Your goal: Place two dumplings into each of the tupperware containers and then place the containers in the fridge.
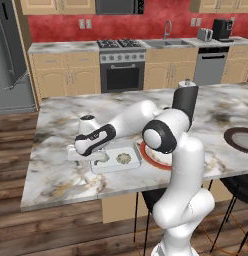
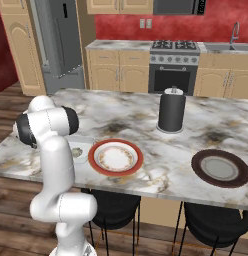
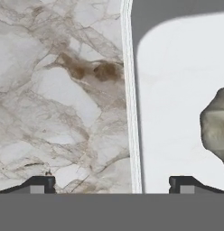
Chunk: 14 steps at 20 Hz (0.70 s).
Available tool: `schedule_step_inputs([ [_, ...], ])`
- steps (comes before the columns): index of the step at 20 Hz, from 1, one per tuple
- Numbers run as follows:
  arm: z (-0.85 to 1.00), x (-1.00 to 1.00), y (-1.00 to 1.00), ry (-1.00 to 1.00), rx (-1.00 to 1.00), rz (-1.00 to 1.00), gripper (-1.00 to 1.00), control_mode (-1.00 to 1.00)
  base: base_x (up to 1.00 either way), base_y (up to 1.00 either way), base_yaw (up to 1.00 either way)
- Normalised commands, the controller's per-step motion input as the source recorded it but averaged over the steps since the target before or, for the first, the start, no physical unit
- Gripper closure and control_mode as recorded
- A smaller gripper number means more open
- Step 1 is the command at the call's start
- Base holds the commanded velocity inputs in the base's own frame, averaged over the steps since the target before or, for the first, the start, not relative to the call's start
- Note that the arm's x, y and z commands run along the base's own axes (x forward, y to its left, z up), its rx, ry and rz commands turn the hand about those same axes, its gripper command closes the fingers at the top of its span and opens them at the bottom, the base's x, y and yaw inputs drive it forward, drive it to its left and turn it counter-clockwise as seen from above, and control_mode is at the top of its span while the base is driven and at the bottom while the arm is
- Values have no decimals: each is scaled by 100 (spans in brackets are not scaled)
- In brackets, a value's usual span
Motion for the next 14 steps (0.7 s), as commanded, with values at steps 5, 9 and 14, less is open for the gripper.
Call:
schedule_step_inputs([
  [5,0,0,0,9,0,0,-100,-100,0,0,0],
  [9,0,0,0,6,0,0,100,-100,0,0,0],
  [14,0,0,0,0,0,0,100,-100,0,0,0],
])
